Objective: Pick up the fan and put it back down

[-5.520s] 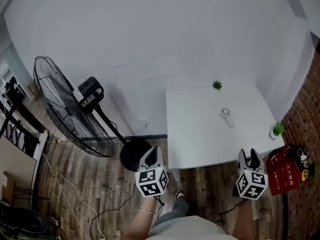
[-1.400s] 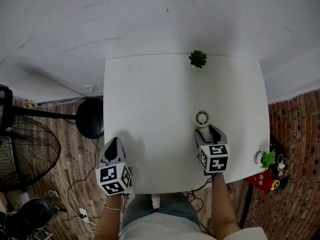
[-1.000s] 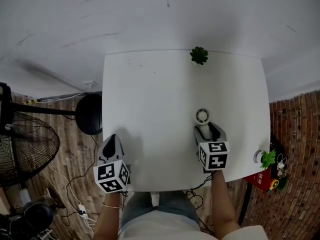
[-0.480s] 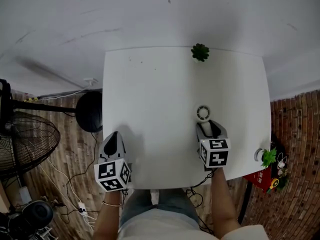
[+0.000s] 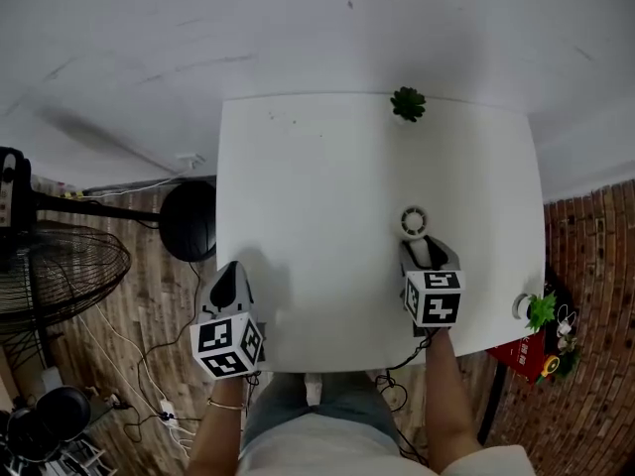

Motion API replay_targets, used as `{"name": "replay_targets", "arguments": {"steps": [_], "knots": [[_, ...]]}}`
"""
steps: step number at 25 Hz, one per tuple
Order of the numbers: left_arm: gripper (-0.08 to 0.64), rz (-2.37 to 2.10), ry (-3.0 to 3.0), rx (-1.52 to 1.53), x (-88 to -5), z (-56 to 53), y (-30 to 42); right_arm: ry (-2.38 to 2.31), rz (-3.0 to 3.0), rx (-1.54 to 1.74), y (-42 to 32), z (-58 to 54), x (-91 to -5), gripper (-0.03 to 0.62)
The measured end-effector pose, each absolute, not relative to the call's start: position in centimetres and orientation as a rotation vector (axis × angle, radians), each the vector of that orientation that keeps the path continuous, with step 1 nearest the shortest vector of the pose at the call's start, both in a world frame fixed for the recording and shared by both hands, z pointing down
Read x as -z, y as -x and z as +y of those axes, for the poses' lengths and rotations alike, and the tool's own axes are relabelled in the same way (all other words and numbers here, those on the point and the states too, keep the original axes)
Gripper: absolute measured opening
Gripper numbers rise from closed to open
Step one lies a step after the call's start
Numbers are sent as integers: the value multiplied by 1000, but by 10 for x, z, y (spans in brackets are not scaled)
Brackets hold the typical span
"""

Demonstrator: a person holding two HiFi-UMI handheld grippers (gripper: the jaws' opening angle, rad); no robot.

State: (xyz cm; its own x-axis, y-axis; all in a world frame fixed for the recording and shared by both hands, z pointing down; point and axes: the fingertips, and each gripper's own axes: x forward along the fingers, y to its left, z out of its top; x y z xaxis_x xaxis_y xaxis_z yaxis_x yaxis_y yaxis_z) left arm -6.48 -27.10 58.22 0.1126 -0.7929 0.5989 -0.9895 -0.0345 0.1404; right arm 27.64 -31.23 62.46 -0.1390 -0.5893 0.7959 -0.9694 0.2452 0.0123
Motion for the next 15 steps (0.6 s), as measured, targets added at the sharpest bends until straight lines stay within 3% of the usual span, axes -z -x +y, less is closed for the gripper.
{"name": "replay_targets", "arguments": {"steps": [15], "knots": [[9, -1712, -1950, -414, -555, -280, 71, -1601, -1841, -567, -277, -312, -571, 189]]}}
